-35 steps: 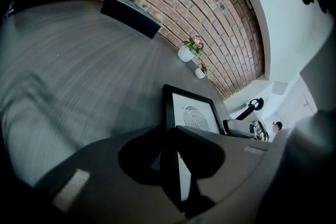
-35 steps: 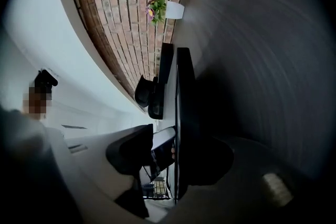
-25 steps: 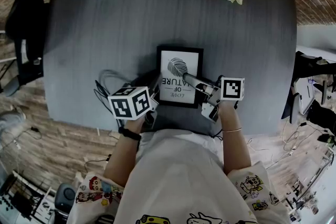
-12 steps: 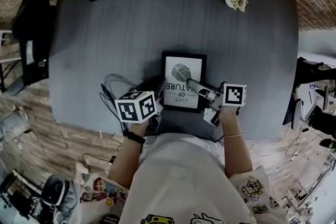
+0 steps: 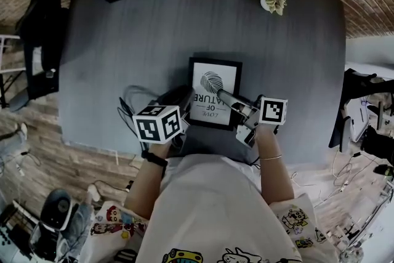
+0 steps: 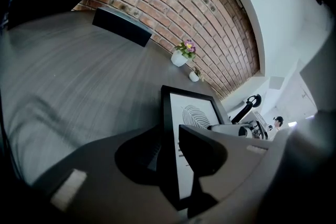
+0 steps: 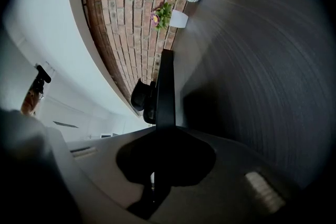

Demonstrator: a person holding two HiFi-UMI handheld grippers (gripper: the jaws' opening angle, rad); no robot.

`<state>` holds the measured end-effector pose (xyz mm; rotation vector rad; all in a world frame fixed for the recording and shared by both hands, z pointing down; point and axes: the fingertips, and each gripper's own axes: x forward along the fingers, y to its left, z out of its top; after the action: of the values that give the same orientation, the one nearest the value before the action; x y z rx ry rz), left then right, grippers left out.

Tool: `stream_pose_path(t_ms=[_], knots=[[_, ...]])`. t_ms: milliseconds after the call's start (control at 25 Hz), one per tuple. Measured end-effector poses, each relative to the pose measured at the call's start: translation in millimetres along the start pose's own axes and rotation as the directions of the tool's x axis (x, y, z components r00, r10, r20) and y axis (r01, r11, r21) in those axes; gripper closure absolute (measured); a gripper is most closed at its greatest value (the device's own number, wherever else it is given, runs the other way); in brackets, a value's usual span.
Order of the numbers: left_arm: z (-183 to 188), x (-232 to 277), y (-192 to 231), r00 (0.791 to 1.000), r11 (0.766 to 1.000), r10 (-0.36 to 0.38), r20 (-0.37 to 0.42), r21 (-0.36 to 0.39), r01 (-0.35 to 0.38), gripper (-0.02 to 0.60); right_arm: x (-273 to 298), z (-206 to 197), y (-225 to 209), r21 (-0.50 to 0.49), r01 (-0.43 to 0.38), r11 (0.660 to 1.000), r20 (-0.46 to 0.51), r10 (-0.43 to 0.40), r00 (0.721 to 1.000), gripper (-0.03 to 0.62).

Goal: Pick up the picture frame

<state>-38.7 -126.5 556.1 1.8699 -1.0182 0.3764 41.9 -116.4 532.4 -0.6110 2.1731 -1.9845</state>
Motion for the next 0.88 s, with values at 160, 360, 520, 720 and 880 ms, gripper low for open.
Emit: stream_pose_path(t_ms=[160,360,520,720,880], knots=[[9.9,-8.7,-9.9,1.0,0.999,0.0,0.029,0.037,-0.001,0.454,-2.3,0.5,9.2,-0.014,-0.015,1.0,0.007,0.015,1.0,0.582],[20.8,-20.7,-21.2,0.996,0.998,-0.013,0.085,0.066,0.007,0.453,-10.4,3.0,21.2,-0.046,-0.029,0.999,0.035,0.03,0.999,0.581],[28.5,-33.8,-29.8,0.992,0.995,-0.018,0.124,0.101,0.005,0.451,-16.2,3.3,35.7,-0.092,-0.041,0.995,0.041,0.045,0.998,0.582],[38.6,-54.5,-46.3,0.982,0.99,-0.037,0.188,0.142,0.01,0.449,-25.4,0.1,54.5,-0.155,-0.036,0.987,0.044,0.044,0.998,0.582],[44.6,-71.7,-60.4,0.972,0.982,-0.053,0.23,0.187,0.01,0.449,-38.7,-2.9,67.1,-0.252,0.023,0.967,0.05,-0.011,0.999,0.582]])
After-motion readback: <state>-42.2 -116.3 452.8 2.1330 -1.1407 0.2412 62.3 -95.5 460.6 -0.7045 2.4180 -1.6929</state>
